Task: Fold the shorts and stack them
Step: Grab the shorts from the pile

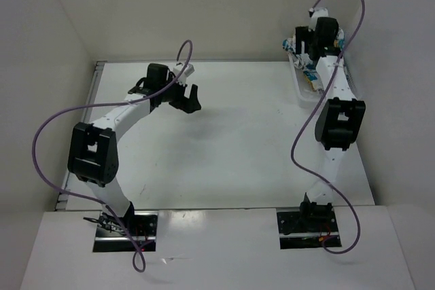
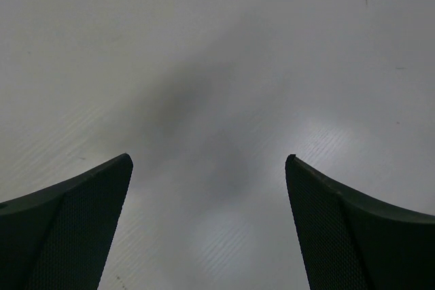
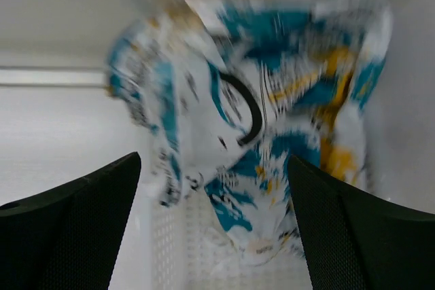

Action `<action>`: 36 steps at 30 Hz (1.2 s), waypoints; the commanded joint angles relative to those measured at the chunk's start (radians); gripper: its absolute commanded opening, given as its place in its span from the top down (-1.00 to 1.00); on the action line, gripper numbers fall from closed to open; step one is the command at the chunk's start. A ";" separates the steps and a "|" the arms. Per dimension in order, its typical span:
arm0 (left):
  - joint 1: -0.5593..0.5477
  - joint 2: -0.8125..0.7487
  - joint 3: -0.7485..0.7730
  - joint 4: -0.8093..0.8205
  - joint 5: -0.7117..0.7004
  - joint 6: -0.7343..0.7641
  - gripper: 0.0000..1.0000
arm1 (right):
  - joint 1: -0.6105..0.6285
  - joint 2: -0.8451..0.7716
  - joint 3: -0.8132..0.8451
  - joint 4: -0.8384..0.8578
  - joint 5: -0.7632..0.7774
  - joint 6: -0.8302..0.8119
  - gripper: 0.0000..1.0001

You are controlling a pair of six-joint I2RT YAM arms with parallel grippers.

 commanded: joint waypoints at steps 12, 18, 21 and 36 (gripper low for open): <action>-0.064 0.123 0.083 -0.074 -0.075 0.004 -1.00 | -0.168 0.457 0.452 -0.223 -0.302 0.571 -0.98; -0.074 0.132 0.083 -0.074 -0.075 0.004 -1.00 | -0.168 0.488 0.421 -0.212 -0.514 0.600 -0.59; -0.083 0.132 0.083 -0.084 -0.075 0.004 -1.00 | -0.168 0.488 0.421 -0.203 -0.502 0.621 -0.12; -0.083 0.019 0.067 -0.084 -0.142 0.004 -1.00 | -0.130 0.333 0.691 -0.246 -0.213 0.445 1.00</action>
